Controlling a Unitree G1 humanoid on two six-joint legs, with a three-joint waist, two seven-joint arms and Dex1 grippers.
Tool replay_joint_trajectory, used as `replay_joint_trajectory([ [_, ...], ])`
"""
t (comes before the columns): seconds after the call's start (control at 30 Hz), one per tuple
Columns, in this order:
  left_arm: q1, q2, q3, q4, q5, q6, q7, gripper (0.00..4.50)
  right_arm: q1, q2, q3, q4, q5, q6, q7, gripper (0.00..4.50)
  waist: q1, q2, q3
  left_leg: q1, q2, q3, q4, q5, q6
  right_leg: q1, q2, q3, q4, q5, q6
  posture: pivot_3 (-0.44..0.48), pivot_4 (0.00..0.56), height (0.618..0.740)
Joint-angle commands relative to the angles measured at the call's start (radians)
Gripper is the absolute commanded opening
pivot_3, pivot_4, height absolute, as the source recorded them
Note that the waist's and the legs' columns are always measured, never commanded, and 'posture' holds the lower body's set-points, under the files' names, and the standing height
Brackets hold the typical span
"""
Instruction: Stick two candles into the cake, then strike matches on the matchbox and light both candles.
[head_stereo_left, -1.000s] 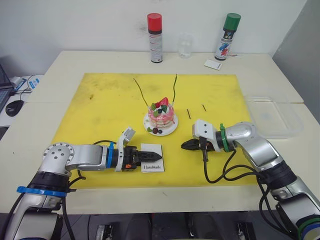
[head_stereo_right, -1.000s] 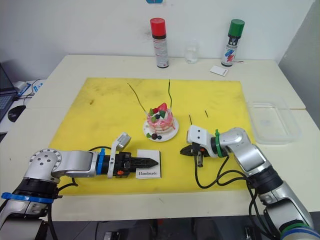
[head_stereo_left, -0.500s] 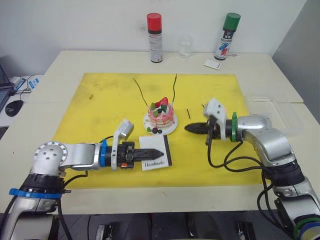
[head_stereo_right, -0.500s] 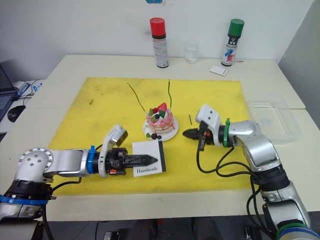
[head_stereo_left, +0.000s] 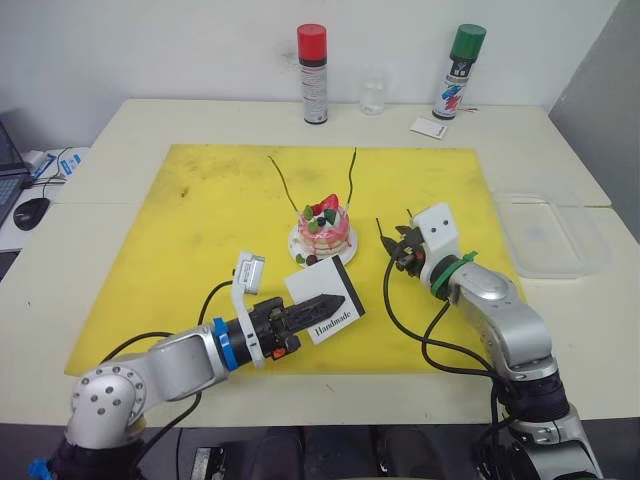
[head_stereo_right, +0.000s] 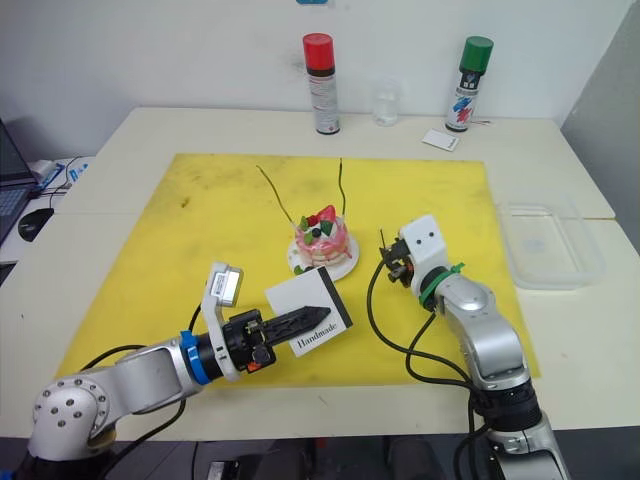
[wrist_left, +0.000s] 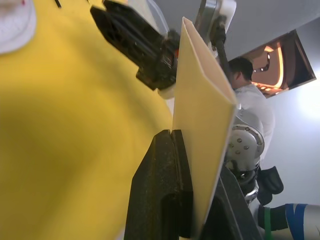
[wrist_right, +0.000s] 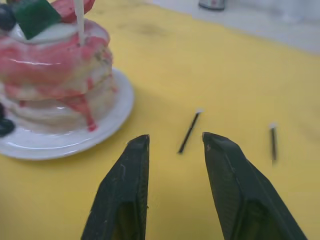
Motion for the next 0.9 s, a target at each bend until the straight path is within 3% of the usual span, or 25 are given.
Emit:
replay_joint_trajectory([
  [0.03,0.028,0.001,-0.022,-0.085,0.028,-0.043,0.017,0.0,-0.008,0.065,-0.029,0.024,0.058,-0.065,0.004,1.62,-0.001,0.0,0.0,0.0,0.0,0.0,0.0,0.0,0.0,0.0,0.0,0.0,0.0,0.0,0.0,0.0,0.15,0.74],
  [0.3,0.069,0.008,-0.053,-0.129,0.027,-0.112,0.069,0.0,-0.062,0.179,0.025,0.203,-0.035,-0.204,-0.112,1.62,-0.001,0.0,0.0,0.0,0.0,0.0,0.0,0.0,0.0,0.001,0.0,0.0,0.001,0.001,-0.003,0.0,0.15,0.74],
  [0.9,0.093,0.065,-0.06,-0.155,-0.01,-0.179,0.086,0.0,-0.146,0.241,-0.032,0.427,-0.082,-0.32,-0.242,1.62,0.0,0.0,0.0,0.0,0.0,-0.001,0.0,0.0,0.0,0.0,0.0,-0.001,0.001,0.002,-0.005,0.0,0.15,0.74],
])
